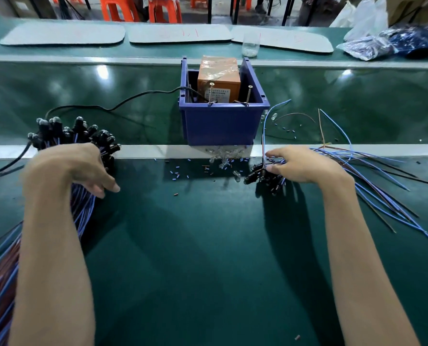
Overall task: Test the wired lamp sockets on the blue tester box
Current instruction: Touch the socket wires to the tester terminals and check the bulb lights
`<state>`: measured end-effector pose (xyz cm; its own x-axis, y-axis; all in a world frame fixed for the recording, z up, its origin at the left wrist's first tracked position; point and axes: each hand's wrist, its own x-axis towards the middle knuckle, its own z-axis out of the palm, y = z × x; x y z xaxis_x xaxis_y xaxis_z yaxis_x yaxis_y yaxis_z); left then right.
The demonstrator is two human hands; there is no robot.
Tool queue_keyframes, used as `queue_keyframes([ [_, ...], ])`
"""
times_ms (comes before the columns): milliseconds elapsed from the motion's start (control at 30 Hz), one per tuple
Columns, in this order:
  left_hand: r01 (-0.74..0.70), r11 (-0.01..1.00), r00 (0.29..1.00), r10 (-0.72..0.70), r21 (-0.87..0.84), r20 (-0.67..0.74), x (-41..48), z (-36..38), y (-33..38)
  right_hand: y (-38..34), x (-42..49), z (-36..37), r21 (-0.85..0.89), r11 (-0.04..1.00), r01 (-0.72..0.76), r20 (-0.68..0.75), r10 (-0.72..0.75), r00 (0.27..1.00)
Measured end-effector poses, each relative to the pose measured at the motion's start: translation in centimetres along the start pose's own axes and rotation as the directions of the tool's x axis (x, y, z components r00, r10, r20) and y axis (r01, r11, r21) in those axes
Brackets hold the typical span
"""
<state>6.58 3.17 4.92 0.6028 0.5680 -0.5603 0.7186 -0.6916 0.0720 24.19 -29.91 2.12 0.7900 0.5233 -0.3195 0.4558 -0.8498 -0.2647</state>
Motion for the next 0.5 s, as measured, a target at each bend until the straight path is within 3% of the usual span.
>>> queue_keyframes([
  [200, 0.029, 0.997, 0.999, -0.026, -0.071, 0.042, -0.4, 0.3, 0.0, 0.0, -0.3, -0.2, 0.027, 1.000, 0.011, 0.013, -0.011, 1.000],
  [500, -0.100, 0.981, 0.987, 0.076, -0.167, -0.145, 0.3, -0.4, 0.7, 0.1, -0.4, -0.5, 0.040, 0.999, 0.017, 0.037, -0.018, 0.999],
])
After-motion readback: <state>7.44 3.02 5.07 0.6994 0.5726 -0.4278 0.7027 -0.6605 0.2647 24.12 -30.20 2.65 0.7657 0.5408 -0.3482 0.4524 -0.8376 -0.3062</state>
